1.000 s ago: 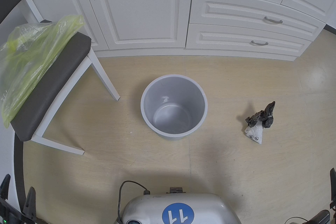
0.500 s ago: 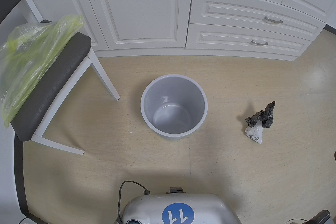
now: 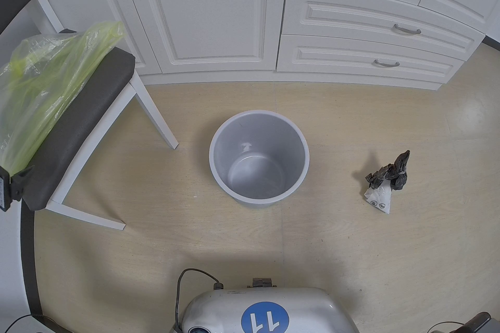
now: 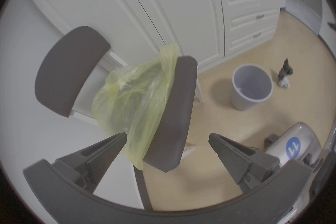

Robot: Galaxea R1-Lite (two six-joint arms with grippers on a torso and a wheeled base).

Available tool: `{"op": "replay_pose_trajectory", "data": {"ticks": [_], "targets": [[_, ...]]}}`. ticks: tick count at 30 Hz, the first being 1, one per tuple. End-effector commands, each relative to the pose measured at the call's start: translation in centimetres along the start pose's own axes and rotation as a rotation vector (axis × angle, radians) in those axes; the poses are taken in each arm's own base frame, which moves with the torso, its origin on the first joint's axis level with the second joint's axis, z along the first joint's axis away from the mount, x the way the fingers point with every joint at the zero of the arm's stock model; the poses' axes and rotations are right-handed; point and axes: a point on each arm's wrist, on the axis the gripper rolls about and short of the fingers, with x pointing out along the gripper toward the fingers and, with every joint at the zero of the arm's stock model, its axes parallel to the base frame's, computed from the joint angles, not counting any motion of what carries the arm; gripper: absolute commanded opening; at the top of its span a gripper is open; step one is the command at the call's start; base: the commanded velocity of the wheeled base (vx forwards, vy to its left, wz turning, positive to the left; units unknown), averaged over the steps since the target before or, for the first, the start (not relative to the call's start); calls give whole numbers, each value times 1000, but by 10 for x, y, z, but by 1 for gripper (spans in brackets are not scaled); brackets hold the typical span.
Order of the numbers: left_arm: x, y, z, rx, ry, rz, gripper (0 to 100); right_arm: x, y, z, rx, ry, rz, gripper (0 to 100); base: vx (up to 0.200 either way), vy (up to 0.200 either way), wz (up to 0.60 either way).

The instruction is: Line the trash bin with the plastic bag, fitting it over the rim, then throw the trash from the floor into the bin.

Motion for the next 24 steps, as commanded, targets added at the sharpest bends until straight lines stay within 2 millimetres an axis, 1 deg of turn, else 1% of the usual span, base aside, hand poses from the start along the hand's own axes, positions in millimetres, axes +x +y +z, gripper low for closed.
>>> {"op": "replay_pose_trajectory", "data": {"ticks": [1, 5, 6, 8, 14, 20, 24], "targets": [[47, -16, -8, 88, 126, -12, 100, 1, 0, 8, 1, -24, 8, 100, 0, 0, 0], [69, -14, -10, 156, 145, 105, 100, -7, 1, 12, -4, -55, 15, 100, 0, 0, 0], [70, -13, -11, 163, 146, 111, 100, -7, 1, 12, -5, -56, 15, 100, 0, 0, 0], [80, -11, -14, 213, 137, 155, 100, -10, 2, 12, -6, -68, 15, 100, 0, 0, 0], [110, -3, -24, 212, 172, 229, 100, -11, 2, 13, -7, -72, 13, 100, 0, 0, 0], [120, -1, -27, 209, 186, 243, 100, -11, 2, 12, -6, -70, 13, 100, 0, 0, 0], [121, 5, -22, 197, 158, 277, 100, -10, 2, 12, -6, -68, 15, 100, 0, 0, 0]]}}
